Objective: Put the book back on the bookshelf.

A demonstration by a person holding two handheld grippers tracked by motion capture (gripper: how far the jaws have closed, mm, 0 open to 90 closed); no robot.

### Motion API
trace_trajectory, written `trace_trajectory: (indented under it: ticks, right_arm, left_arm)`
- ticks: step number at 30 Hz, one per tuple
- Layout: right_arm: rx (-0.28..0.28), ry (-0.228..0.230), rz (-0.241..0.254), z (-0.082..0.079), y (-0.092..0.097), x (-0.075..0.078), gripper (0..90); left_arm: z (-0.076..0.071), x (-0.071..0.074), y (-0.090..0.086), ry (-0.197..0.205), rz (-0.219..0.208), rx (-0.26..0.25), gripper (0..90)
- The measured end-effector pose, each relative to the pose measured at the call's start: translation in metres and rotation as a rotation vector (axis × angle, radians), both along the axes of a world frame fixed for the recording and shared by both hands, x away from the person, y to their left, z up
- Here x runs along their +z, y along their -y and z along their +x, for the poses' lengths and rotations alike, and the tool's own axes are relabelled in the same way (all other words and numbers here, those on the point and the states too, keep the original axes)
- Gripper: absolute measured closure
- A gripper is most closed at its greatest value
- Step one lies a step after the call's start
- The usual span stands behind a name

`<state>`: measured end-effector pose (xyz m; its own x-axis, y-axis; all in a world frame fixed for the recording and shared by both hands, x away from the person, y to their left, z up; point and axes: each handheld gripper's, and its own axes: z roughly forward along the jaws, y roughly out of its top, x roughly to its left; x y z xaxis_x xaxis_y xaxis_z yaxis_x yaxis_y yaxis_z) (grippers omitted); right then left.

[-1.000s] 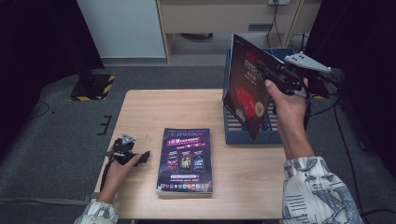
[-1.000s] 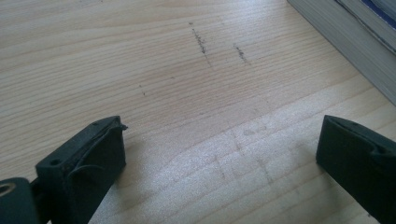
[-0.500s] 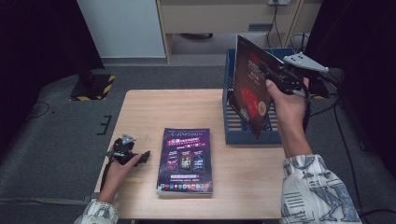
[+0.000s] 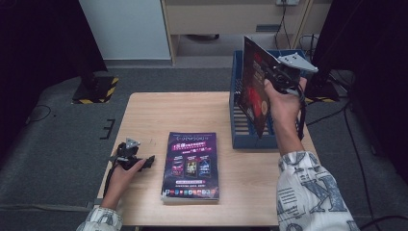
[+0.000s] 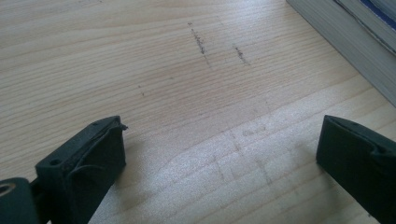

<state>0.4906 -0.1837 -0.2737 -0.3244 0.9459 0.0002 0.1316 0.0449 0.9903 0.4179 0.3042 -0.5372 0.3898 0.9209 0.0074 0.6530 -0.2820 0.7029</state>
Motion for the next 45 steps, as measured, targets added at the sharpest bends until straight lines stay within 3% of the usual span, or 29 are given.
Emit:
trace_trajectory:
  ticks: [5,19,36,45]
  right_arm:
    - [-0.016,0.024,0.01,0.008,-0.005,-0.003,87.1]
    - [-0.033,0.031,0.007,0.029,-0.02,-0.016,87.1]
    - [-0.056,0.043,0.022,0.034,-0.024,-0.033,87.1]
    - [-0.049,0.051,-0.003,0.034,-0.031,-0.037,87.1]
  left_arm:
    - [0.0,0.0,0.0,0.0,0.0,0.0,0.4]
    - [0.0,0.0,0.0,0.001,-0.002,0.001,0.4]
    - [0.0,0.0,0.0,0.0,0.001,-0.001,0.4]
    - [0.0,0.0,0.0,0.0,0.002,-0.001,0.4]
